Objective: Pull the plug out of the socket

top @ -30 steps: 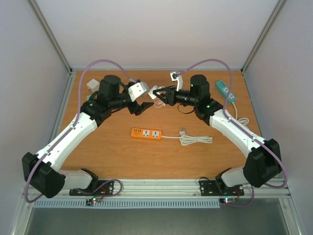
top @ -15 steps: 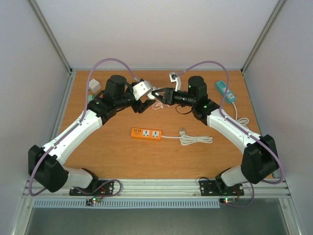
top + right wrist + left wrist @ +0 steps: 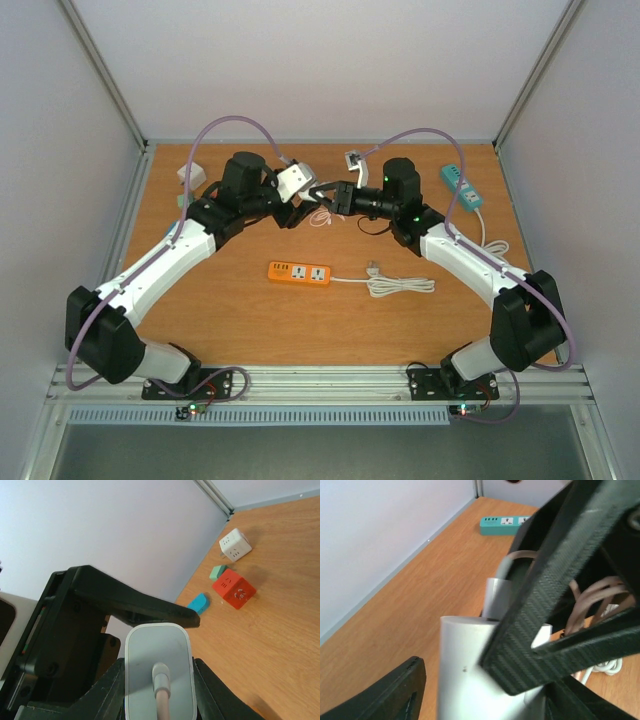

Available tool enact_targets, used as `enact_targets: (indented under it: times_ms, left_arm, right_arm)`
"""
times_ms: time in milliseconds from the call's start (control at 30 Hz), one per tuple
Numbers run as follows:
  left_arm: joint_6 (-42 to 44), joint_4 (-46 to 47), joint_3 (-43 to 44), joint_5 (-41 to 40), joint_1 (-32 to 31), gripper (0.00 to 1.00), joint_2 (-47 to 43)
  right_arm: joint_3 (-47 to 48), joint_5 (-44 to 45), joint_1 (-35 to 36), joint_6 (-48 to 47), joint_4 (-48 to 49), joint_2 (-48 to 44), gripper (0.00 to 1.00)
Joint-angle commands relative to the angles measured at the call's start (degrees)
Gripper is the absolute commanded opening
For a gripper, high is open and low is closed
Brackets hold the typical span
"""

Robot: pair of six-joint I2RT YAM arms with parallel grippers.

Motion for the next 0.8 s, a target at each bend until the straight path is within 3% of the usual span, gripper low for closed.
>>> enact_targets:
  times_ms: [0,167,233,300,367,500,767]
  left_arm:
    - [-0.93,3.24,1.91,0.96,-0.17,0.56,0.01]
    - [-0.18,3.24,0.71,0.68,-0.17,0.4,-0.83]
    - [-0.02,3.44,-0.52,0.08,-0.11,0.37,-1.5]
    - [0.29,3.27,-1.47,-0.2,0.27,0.34,-2.15]
    - [-0.09,3.43,-2.32,0.5,1.37,0.33,-2.67]
    - [-0.9,3.46,-3.57,1.58,3.92,0.32,-3.23]
    - [-1.7,2.71,-7.19,3.2,11.03,0.3,-5.8]
  right_arm:
    - [-0.21,-1.24,-0.07,1.09,2.34,0.63,0.11]
    - [0.48,-1.06,-0.12,0.46,1.42,0.48,0.2]
    - [1.09,-0.41,-0.12,-0.9,0.04,0.06,0.29]
    - [1.44,0.06,-0.21,-1.93,-0.87,-0.5,0.47]
    - [1.39,0.36,-0.43,-2.8,-1.1,-1.32,0.61]
    - [1.59,-0.28,-0.55,-4.41,-1.74,-2.32,0.79]
    - [2.25,-0.15,-0.79,-9.01,-4.69,-3.75,0.98]
